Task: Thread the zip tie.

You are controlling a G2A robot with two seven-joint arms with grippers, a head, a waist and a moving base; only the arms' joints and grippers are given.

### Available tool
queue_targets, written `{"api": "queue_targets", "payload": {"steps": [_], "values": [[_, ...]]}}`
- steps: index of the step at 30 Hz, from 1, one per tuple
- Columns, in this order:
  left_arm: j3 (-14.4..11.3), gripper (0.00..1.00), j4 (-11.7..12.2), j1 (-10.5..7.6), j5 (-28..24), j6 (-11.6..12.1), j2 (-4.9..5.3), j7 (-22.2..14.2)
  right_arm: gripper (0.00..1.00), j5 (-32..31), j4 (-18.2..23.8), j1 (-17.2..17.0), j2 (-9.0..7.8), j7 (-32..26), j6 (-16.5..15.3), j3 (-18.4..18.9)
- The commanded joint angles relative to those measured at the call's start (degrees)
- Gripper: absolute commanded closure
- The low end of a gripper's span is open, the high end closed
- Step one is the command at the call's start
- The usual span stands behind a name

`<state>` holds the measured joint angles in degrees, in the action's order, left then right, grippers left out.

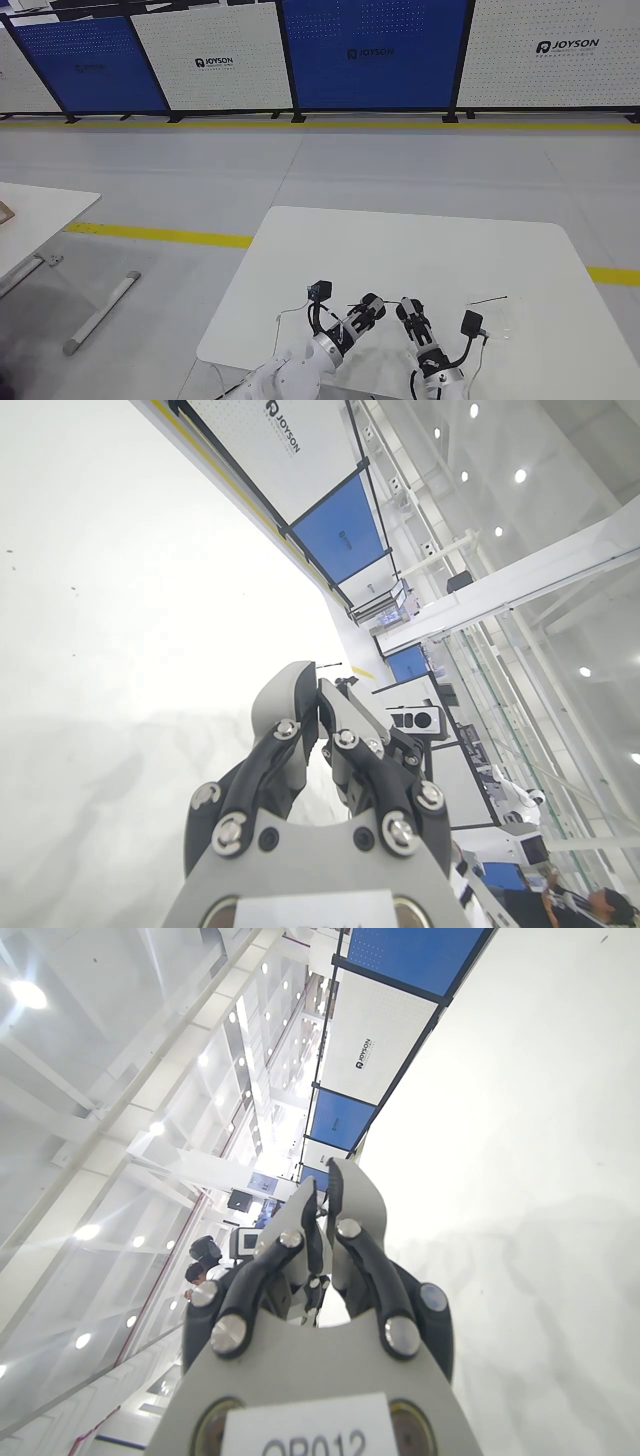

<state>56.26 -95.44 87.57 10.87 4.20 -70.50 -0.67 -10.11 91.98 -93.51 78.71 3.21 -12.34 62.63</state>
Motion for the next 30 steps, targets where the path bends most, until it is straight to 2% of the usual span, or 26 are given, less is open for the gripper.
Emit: {"api": "queue_targets", "payload": {"steps": [1, 6, 9, 11, 20, 26, 30], "values": [[0.0, 1.0, 0.1, 0.01, 0.1, 0.1, -0.01, -0.1, 0.57, -0.1, 0.0, 0.0, 0.01, 0.0, -0.1, 0.0], [0.0, 1.0, 0.0, 0.07, -0.1, 0.1, -0.03, -0.1, 0.55, -0.4, -0.2, 0.0, 0.03, 0.1, -0.5, 0.0], [0.0, 1.0, 0.0, 0.04, -0.2, 0.0, -0.06, -0.1, 0.56, -0.8, -0.3, 0.0, 0.06, 0.4, -0.8, -0.1], [0.1, 1.0, 0.1, -0.04, -0.4, -0.2, -0.09, 0.0, 0.6, -0.7, -0.3, -0.1, 0.08, 0.7, -1.2, 0.0], [0.3, 1.0, 0.6, -0.32, -1.5, -0.6, -0.18, -0.3, 0.62, -0.5, -0.4, -0.4, 0.1, 1.1, -1.8, 0.4], [0.0, 1.0, 0.2, 0.03, 0.9, 0.2, -0.05, -0.6, 0.67, -1.1, -0.1, -0.7, 0.04, 1.1, -1.7, 0.7], [-0.3, 1.0, 0.1, 0.3, 3.5, 0.5, 0.08, -0.4, 0.65, -1.5, 0.1, -0.7, 0.06, 1.2, -1.4, 0.7]]}}
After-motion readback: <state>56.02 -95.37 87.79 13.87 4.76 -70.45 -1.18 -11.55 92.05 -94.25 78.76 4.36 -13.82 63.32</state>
